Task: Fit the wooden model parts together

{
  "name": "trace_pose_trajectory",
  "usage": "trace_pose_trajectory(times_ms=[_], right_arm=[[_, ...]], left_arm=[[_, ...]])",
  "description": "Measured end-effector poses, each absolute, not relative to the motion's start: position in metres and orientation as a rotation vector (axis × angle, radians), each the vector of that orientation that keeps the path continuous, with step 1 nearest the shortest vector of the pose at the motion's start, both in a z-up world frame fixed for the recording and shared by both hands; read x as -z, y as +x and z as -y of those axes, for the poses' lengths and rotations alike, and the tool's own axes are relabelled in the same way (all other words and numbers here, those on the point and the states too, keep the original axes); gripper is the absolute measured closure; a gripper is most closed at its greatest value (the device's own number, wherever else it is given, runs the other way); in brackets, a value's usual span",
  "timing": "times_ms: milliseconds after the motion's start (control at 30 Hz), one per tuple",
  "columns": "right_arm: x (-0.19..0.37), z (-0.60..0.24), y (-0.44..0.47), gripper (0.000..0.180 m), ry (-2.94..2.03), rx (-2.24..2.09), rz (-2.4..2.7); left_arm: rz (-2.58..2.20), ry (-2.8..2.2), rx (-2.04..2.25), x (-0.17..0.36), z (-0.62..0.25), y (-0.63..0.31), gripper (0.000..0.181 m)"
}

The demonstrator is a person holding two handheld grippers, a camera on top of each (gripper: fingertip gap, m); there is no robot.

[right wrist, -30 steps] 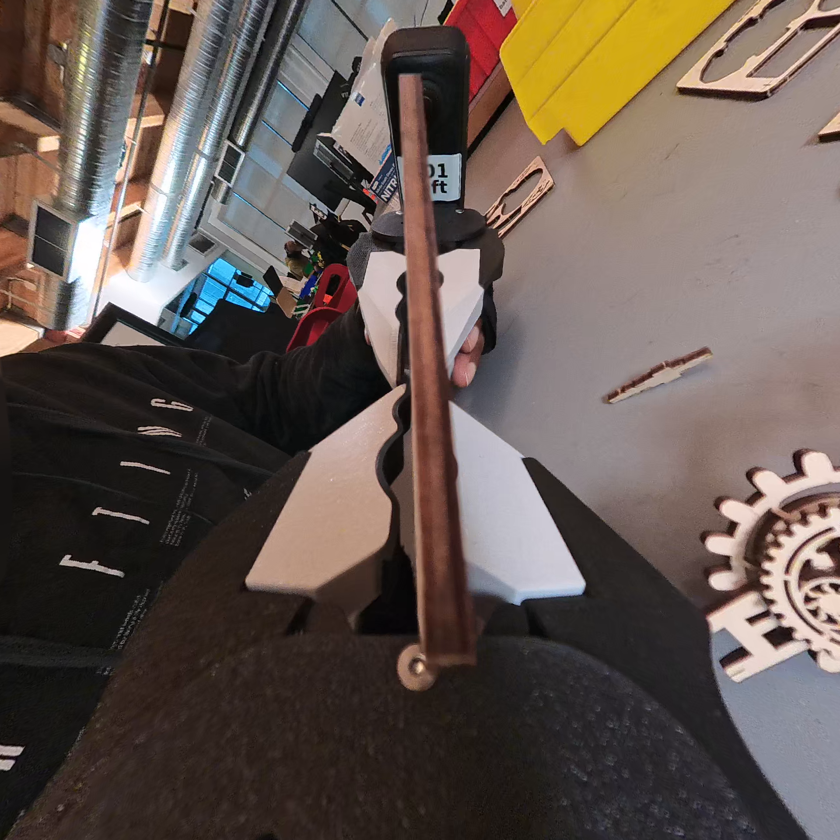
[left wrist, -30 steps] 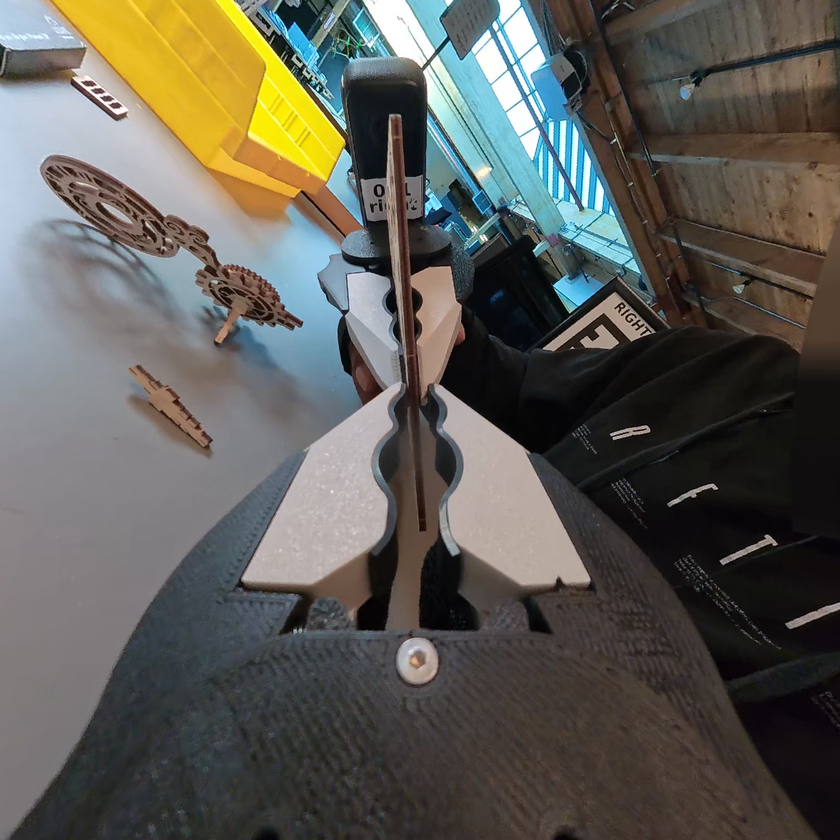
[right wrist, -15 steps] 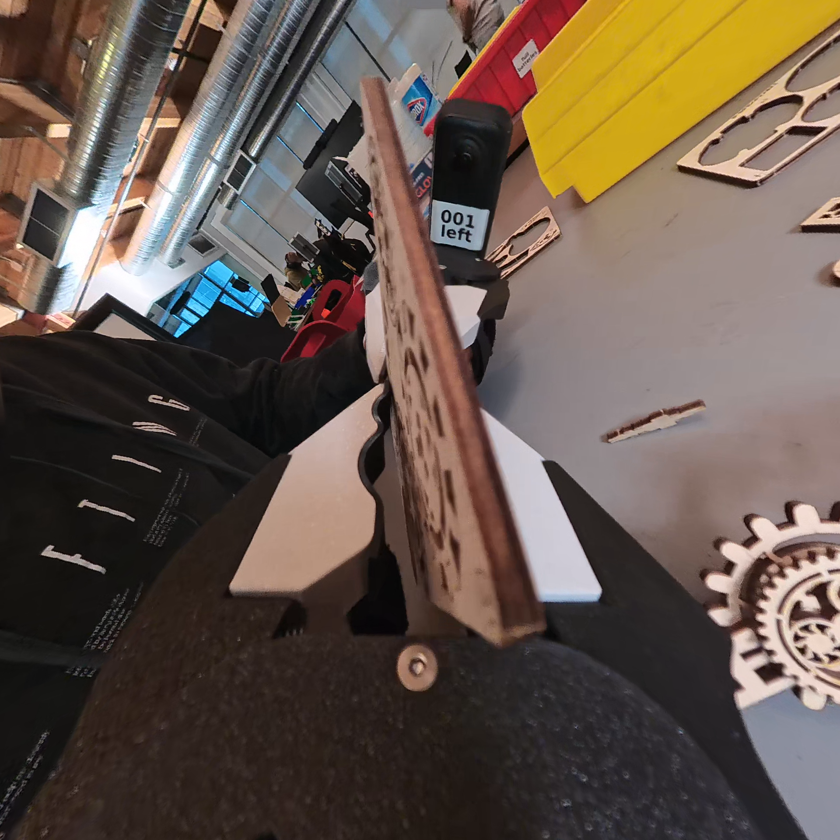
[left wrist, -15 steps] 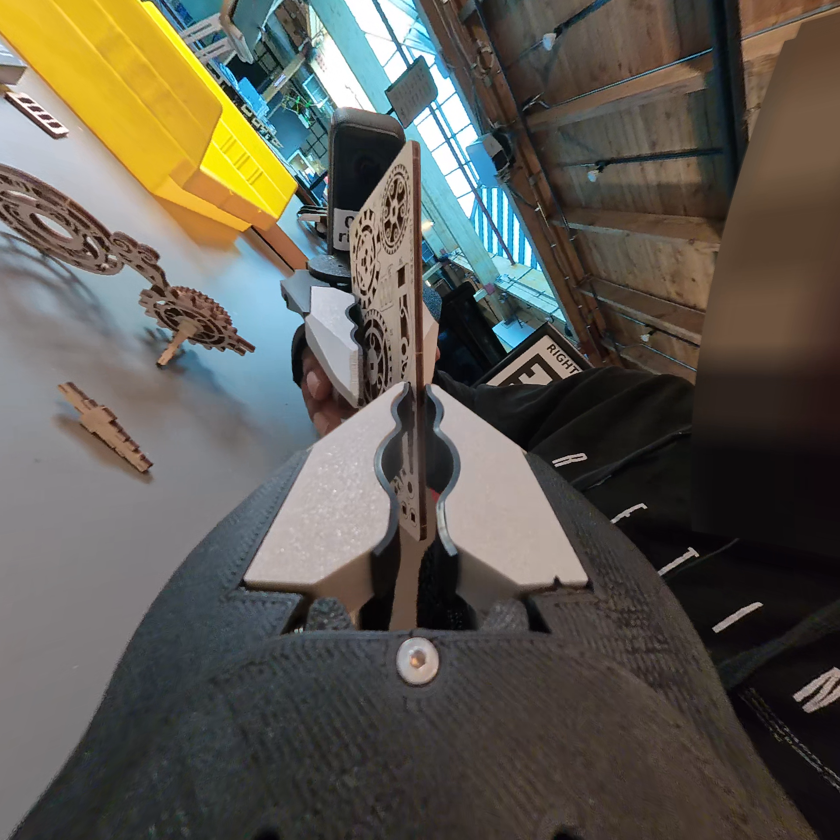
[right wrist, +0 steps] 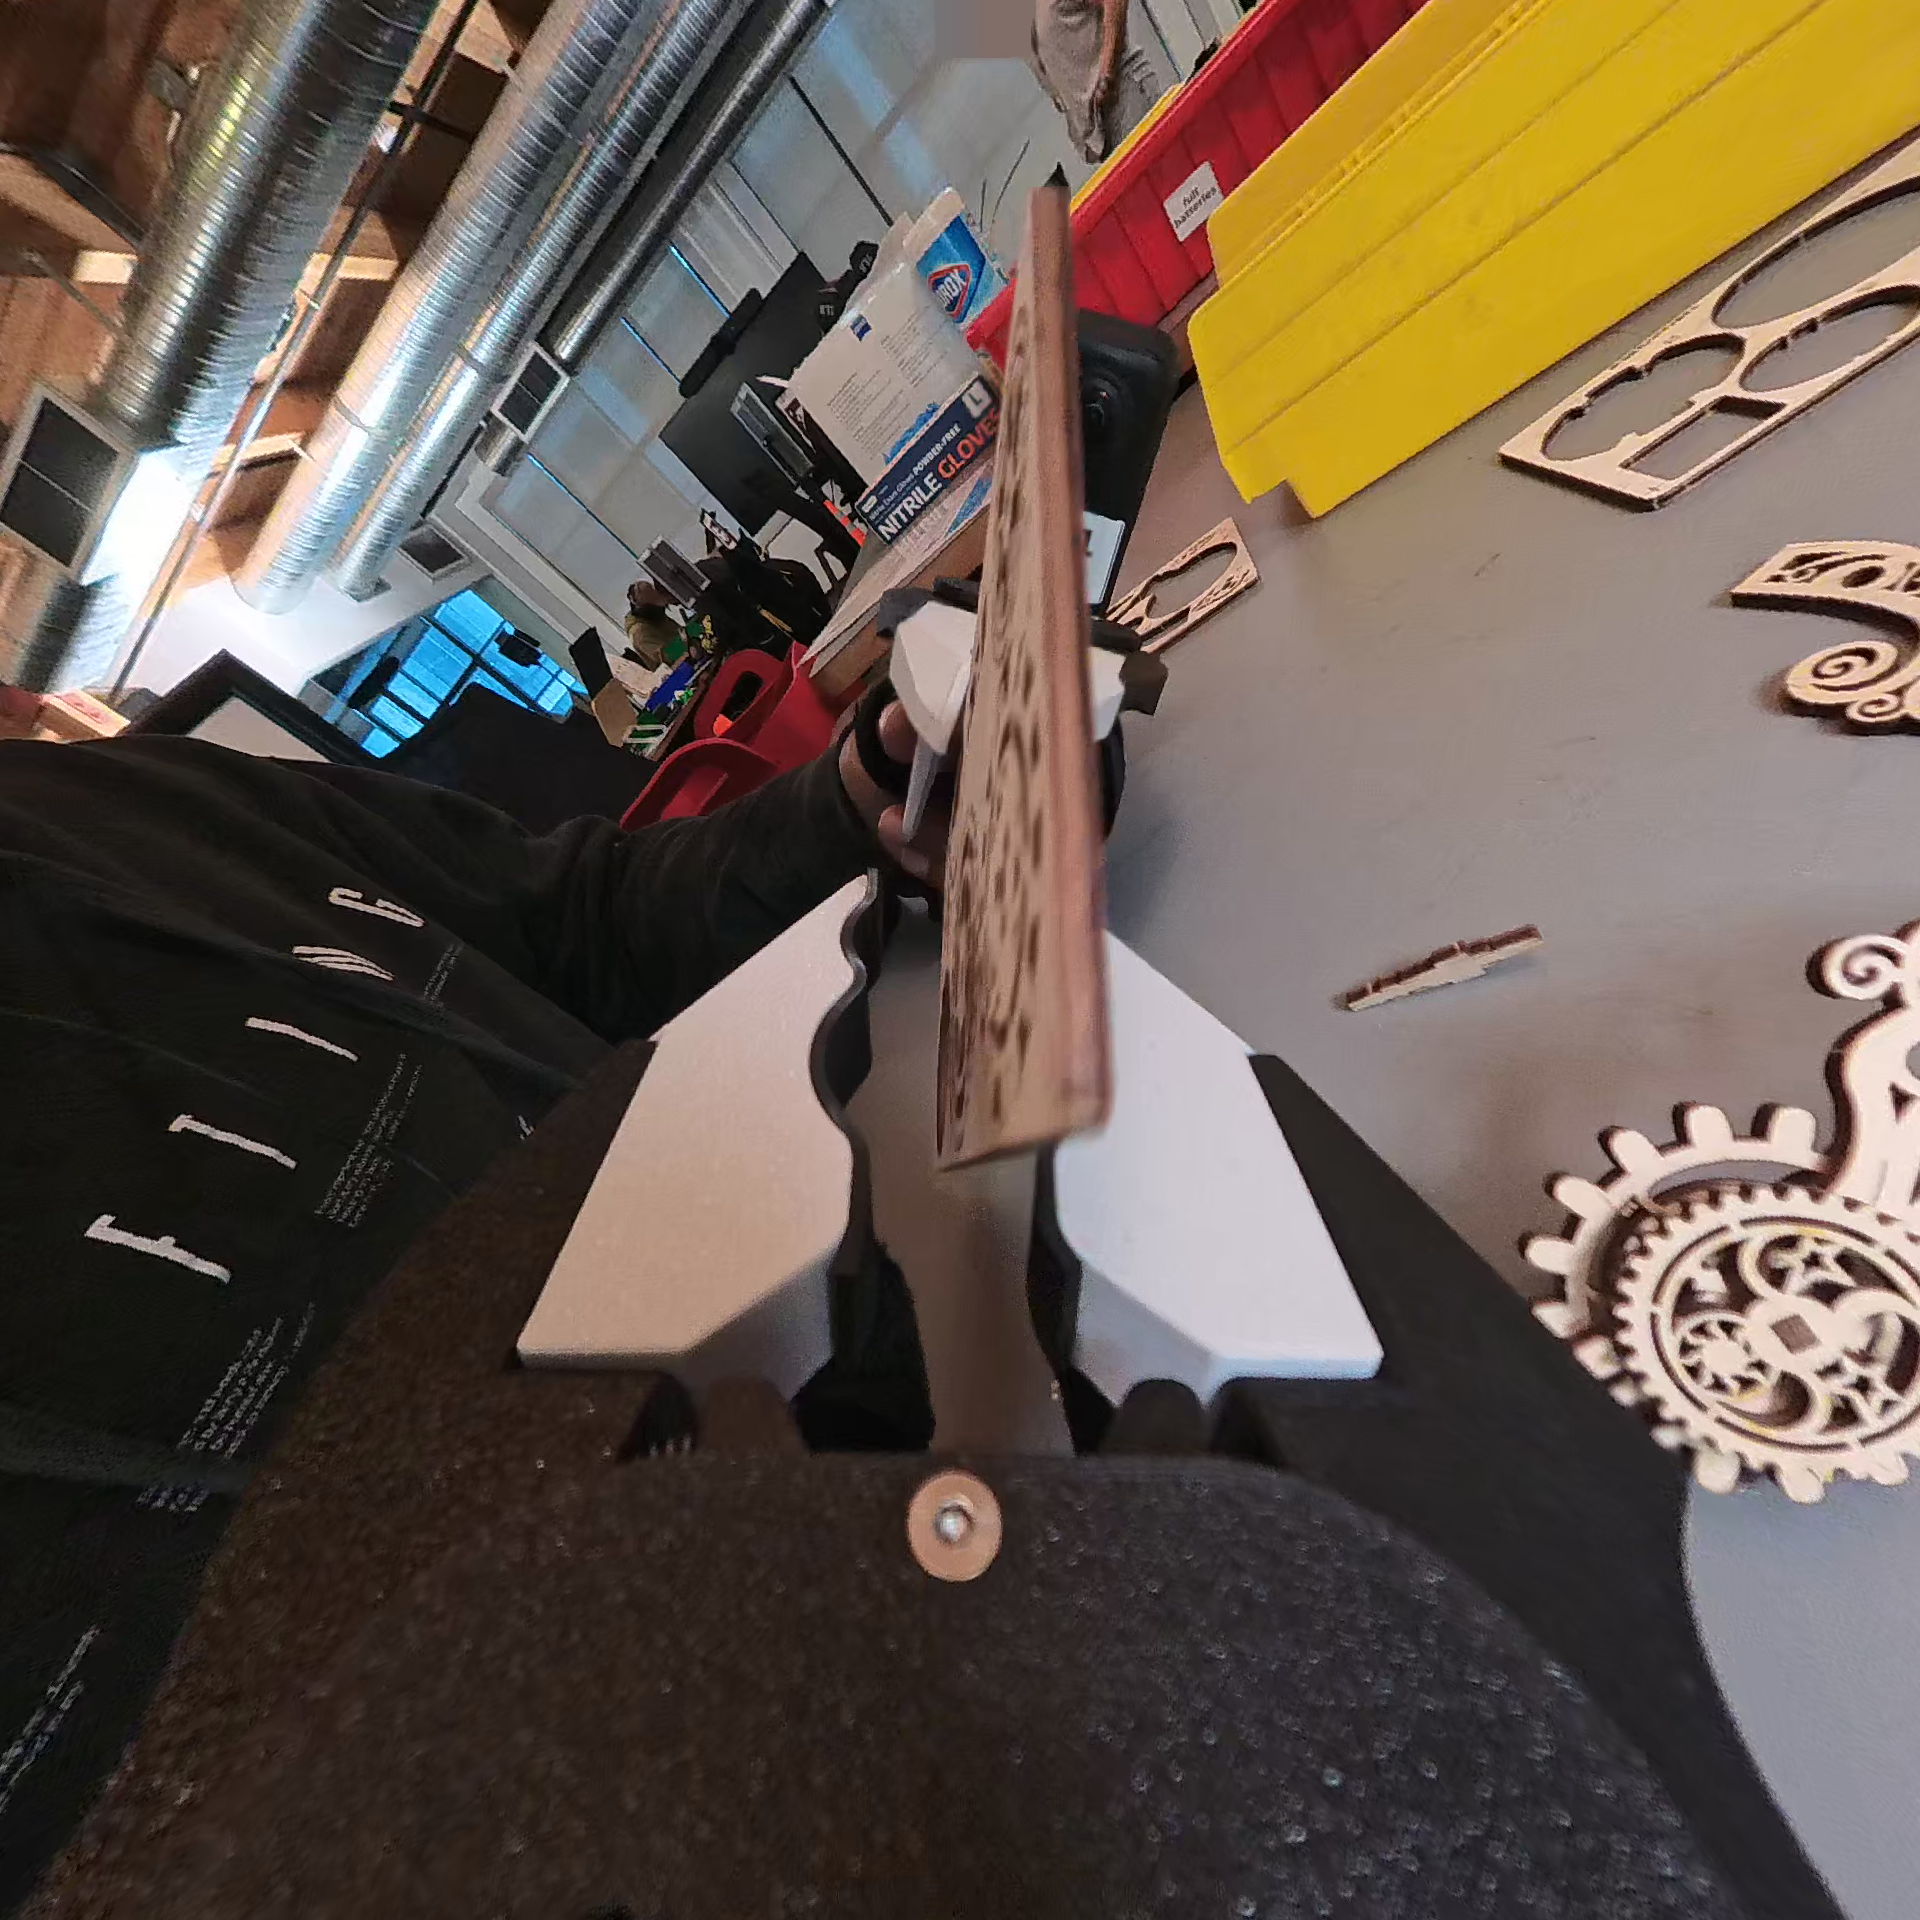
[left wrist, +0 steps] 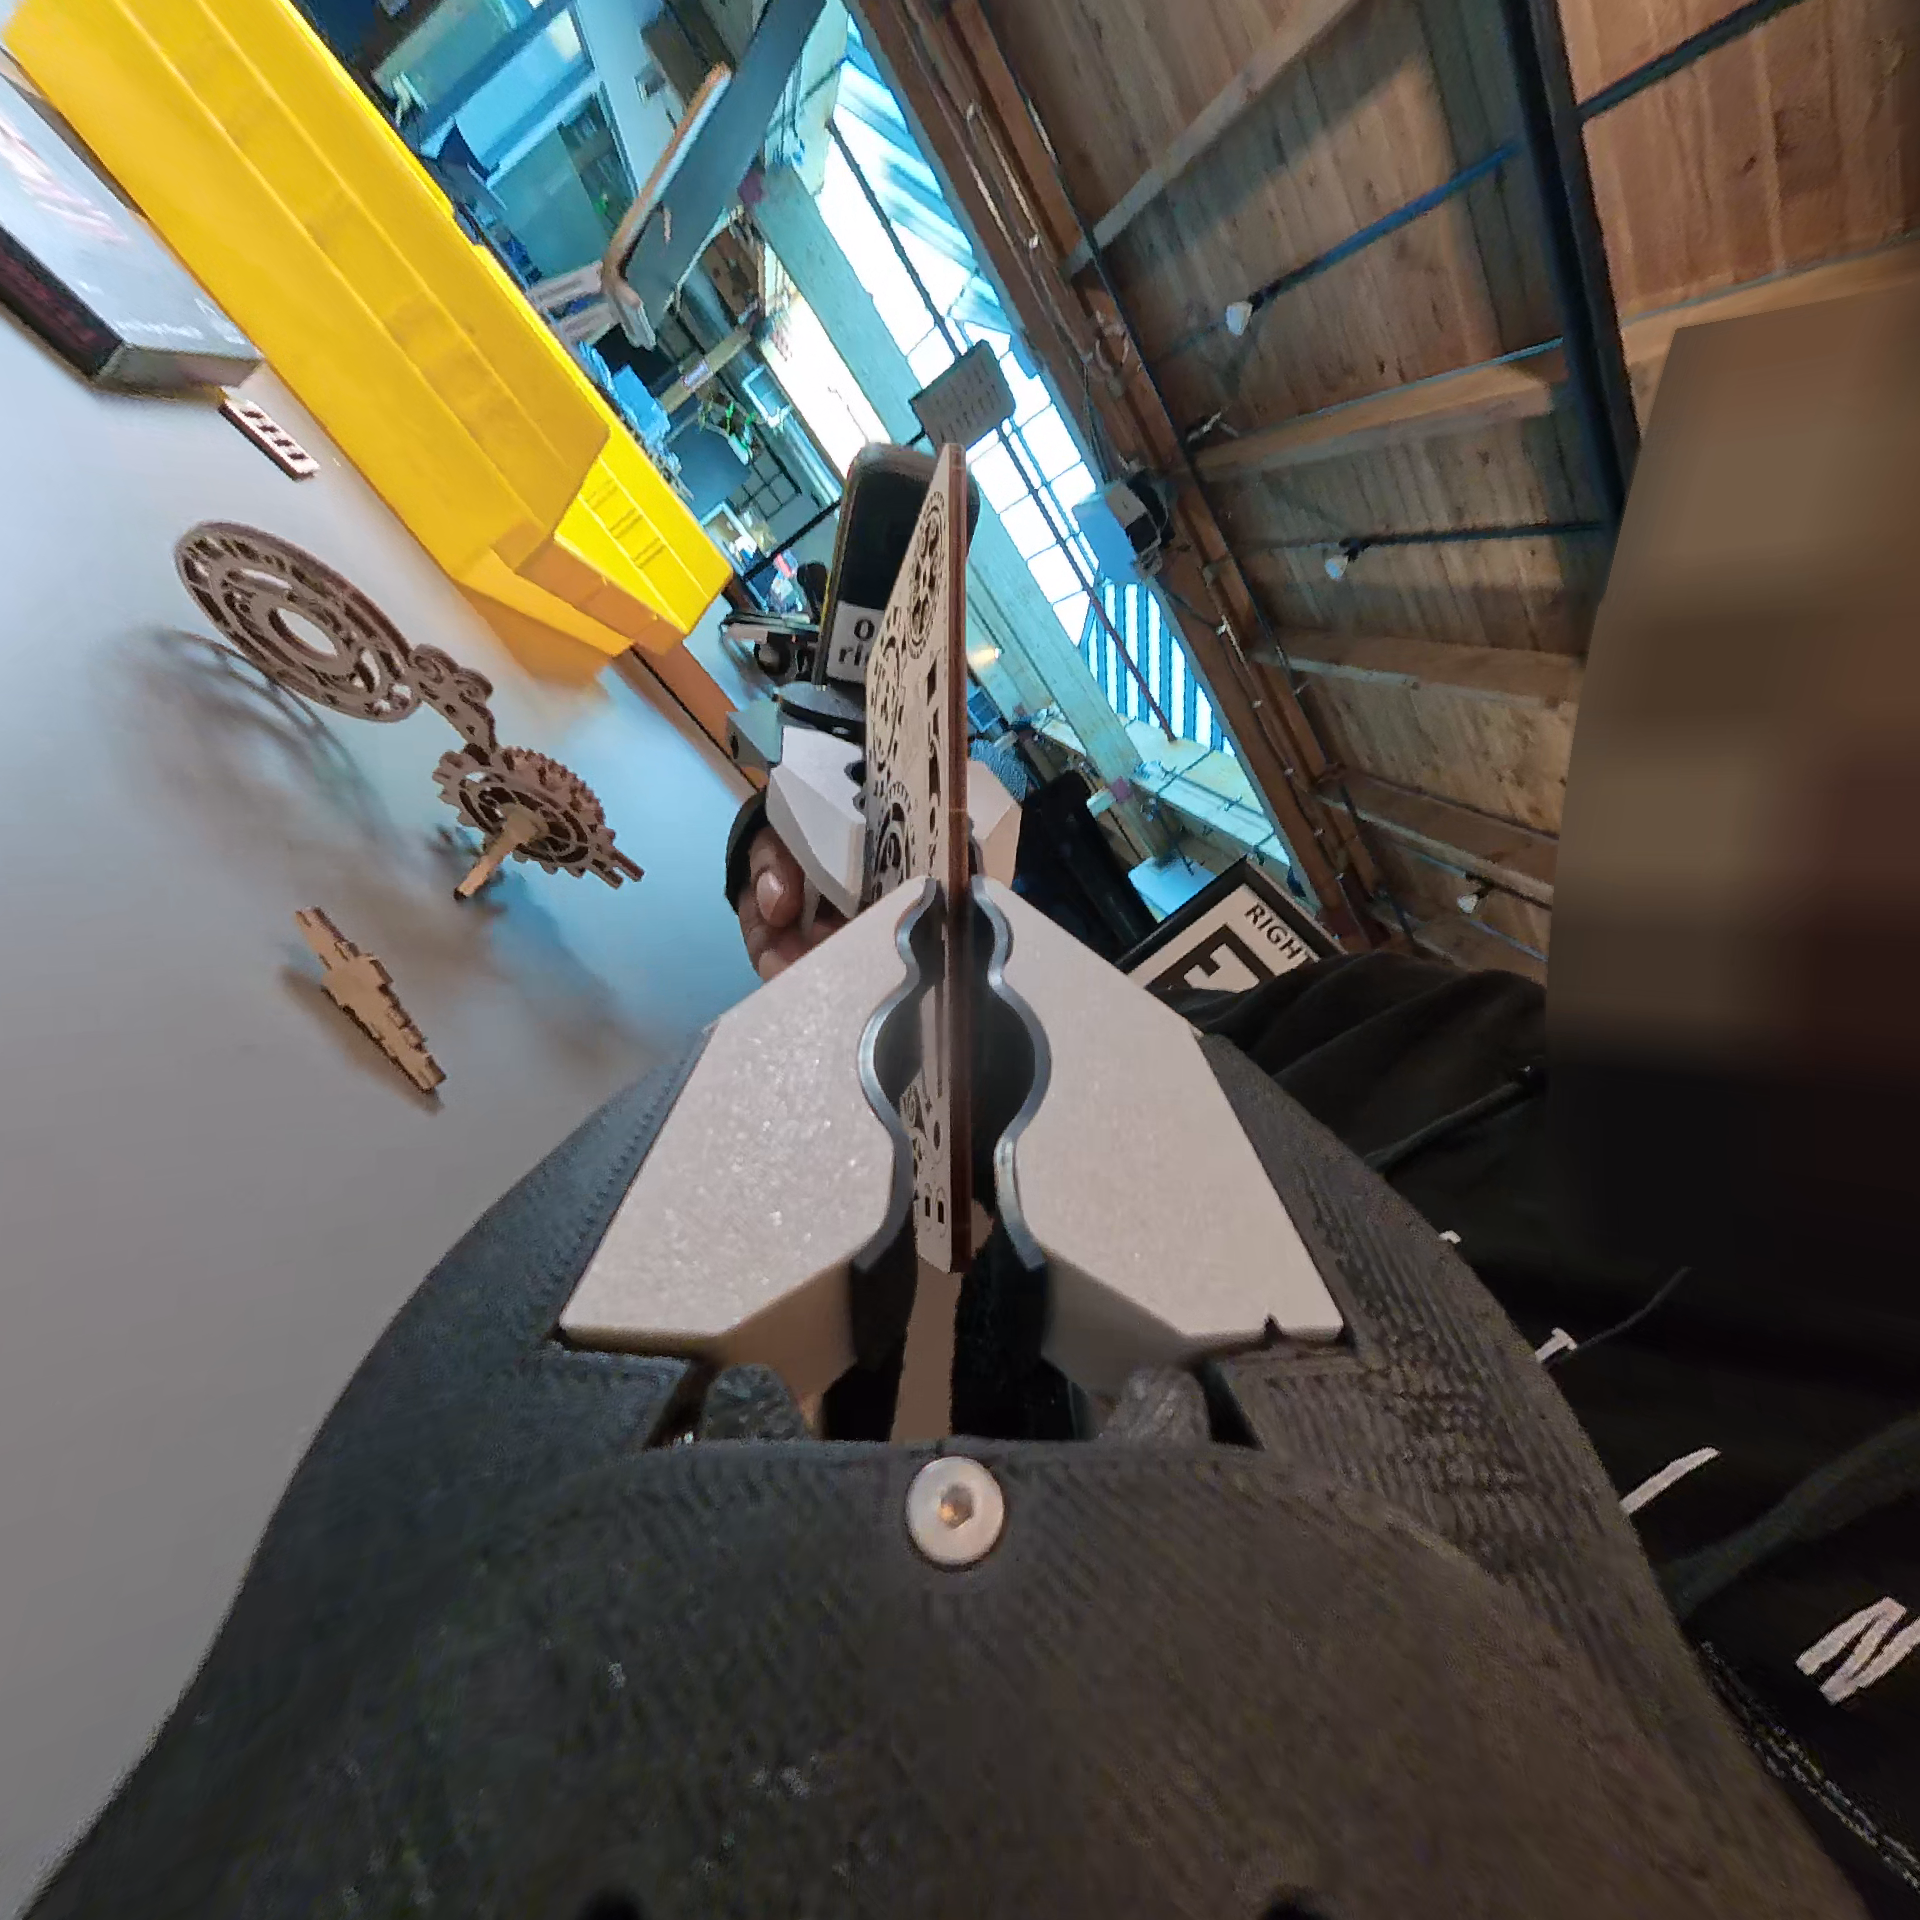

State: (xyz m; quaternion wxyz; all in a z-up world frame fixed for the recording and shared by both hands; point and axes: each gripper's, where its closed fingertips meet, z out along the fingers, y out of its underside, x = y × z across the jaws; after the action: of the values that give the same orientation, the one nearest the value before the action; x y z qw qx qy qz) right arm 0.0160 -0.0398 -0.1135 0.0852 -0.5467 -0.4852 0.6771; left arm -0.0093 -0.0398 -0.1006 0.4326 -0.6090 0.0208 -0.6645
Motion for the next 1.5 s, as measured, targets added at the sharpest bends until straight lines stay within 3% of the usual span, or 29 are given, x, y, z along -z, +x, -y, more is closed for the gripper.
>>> trace_pose_trajectory(times_ms=[367,567,867,1067,1233,1500], right_arm=[[0.117,0.036,0.015,0.176,-1.621,-1.936,1.443],[0.115,0.036,0.018,0.178,-1.621,-1.936,1.463],[0.122,0.037,0.020,0.179,-1.683,-1.946,1.488],[0.125,0.037,0.020,0.179,-1.691,-1.930,1.492],[0.116,0.018,0.016,0.163,-1.658,-1.841,1.382],[0.120,-0.008,0.027,0.161,-1.642,-1.508,1.446]], left_arm=[[0.052,-1.417,1.650,0.092,0.035,-0.032,0.179],[-0.020,-1.475,1.544,0.094,0.036,-0.029,0.179],[-0.201,-1.621,1.349,0.105,0.039,-0.021,0.173],[-0.290,-1.687,1.273,0.111,0.043,-0.016,0.179],[-0.109,-1.679,1.232,0.102,0.036,-0.057,0.180],[0.293,-1.859,1.071,0.144,0.045,-0.141,0.179]])
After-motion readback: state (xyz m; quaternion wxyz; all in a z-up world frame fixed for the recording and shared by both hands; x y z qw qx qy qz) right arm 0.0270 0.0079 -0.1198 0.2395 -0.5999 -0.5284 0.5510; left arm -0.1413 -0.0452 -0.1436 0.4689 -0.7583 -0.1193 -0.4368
